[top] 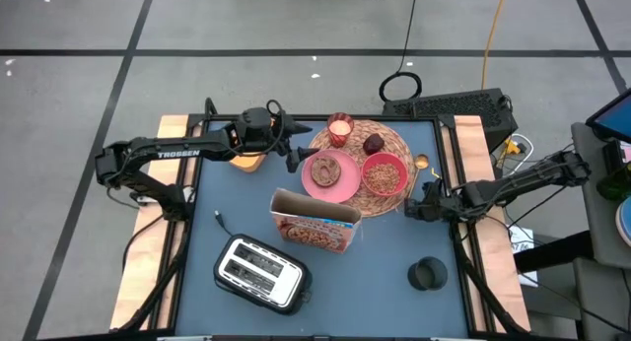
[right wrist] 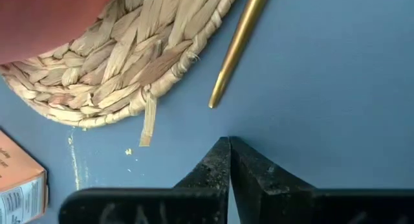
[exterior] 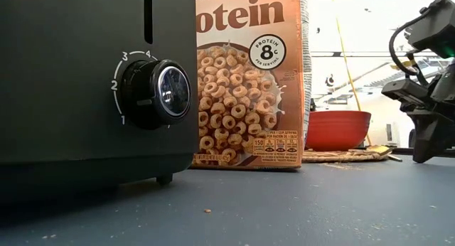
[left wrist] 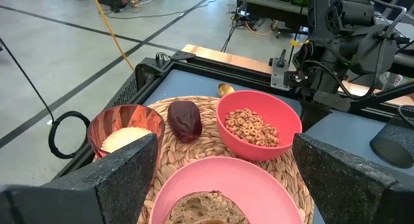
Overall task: Arrange a breakfast setting
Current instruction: Put the spoon to the right of the tablemat
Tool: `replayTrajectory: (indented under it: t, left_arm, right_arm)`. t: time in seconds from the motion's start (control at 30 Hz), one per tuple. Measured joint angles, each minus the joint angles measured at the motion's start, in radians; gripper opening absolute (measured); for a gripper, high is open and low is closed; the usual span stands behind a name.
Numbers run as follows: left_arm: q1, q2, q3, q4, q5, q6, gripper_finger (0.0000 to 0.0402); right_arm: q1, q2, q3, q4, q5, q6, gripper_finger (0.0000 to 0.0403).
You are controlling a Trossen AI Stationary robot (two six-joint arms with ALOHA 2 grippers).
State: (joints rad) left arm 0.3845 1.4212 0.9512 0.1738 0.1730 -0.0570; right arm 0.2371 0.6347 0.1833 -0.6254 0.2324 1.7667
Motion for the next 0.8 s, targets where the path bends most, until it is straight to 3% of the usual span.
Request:
replayTrajectory:
  t: [0.2,0.4,0.8]
  left_arm:
    - [0.0,0.0,0.0,-0.018,0.0,0.0,0.0363]
    - [0.0,0.0,0.0,-0.022,0.0,0.0,0.0363]
    - [0.0,0.0,0.0,-0.022,0.0,0.0,0.0363]
  right_arm:
    - [0.0,-0.019,0.001,0.062,0.017,-0.062,0.0002]
    - [0.0,-0.047,0.001,0.14,0.126,-0.133,0.0003]
    - [-0.002,-0.018,0.0,0.098,0.192,-0.153,0.0001]
